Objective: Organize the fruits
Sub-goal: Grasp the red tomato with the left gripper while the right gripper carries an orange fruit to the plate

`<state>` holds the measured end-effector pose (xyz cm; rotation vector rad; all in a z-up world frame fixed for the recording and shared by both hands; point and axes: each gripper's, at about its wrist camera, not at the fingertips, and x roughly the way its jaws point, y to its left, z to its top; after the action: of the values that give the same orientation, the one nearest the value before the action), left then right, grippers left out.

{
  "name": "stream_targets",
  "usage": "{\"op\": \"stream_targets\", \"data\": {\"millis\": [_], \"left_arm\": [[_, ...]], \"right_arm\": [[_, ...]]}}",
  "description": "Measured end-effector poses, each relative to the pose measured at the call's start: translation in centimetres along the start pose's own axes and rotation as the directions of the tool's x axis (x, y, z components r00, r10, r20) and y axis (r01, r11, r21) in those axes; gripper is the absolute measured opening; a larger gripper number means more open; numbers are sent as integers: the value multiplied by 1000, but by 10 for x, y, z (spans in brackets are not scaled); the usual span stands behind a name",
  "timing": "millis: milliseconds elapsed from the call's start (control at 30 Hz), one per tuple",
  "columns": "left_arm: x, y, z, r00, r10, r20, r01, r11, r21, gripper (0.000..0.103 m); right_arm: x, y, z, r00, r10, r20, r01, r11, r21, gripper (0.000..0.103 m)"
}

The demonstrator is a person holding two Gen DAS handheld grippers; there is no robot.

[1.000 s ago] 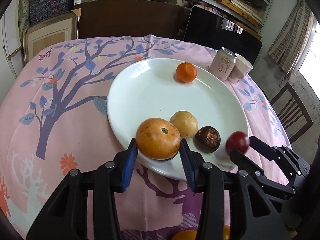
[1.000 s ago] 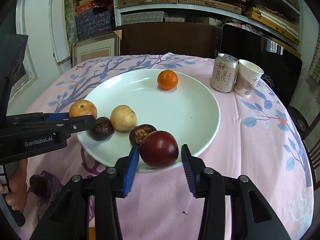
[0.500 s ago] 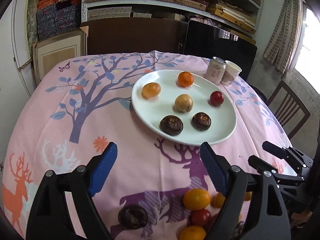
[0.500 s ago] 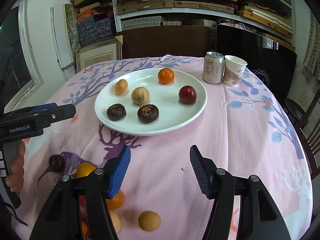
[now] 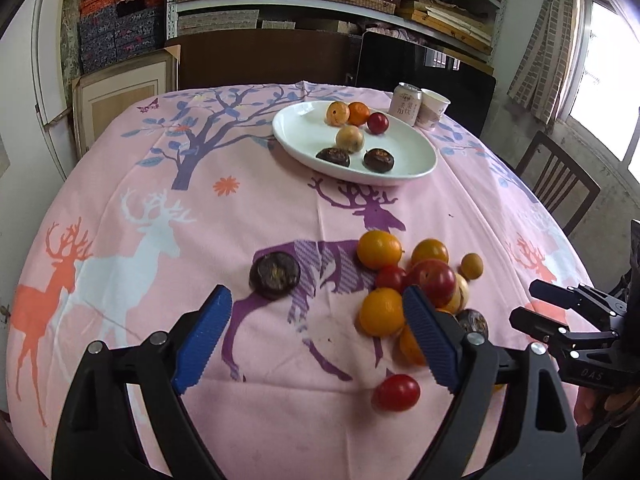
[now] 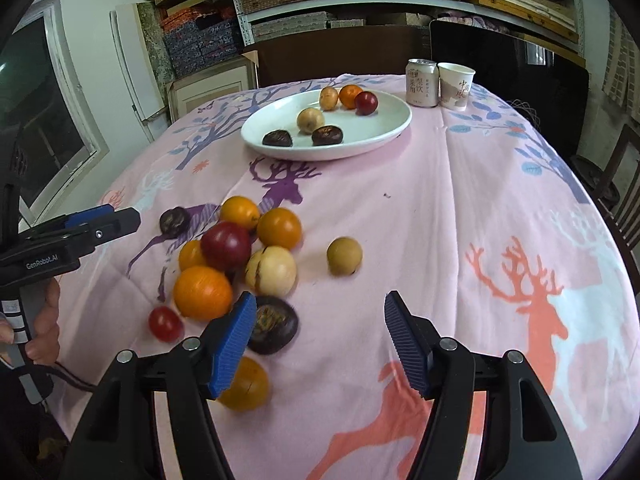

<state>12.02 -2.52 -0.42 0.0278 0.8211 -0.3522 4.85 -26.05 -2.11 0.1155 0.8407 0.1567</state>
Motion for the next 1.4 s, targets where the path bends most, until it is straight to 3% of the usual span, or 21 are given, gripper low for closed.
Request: {"op": "stream_targets", "data": {"millis": [233,667,700,733,967,1100,1233,1367,1400], "left_arm": [[-9,-1,-44,998,-42,-55,39,997,-64,85],[-4,-19,-56,992,-71,-101,69,997,-25,85],[-3,-20,-56,991,-75,-107,73,997,-24,85],[-1,-21,-57,990,-78,-115,76,997,-22,85],[13,-30,-59,981,-94,-169,93,996,-16,85],[23,-34,-59,972,-102,-211,101,995,-13,71],[25,-39,-59,974,-87,-210,91,996,9,68],[25,-43,-59,975,-69,-210,78,996,38,52],[25,-43,-59,975,-71,-211,81,996,38,43]], "right_arm": [[-6,18,-25,1000,29,-12,-29,999,-27,67],[11,42,-41,998,4,-64,-10,996,-94,66],[13,44,-41,998,5,-69,-12,994,-105,57],[15,45,-40,997,18,-73,-26,993,-113,39],[14,38,-44,998,39,-39,-42,996,-80,38],[13,33,-46,998,65,-27,-67,996,-57,39],[12,29,-47,996,86,-22,-87,995,-40,39],[12,28,-47,995,98,-17,-98,995,-32,39],[12,27,-48,995,100,-16,-101,994,-30,39]]}}
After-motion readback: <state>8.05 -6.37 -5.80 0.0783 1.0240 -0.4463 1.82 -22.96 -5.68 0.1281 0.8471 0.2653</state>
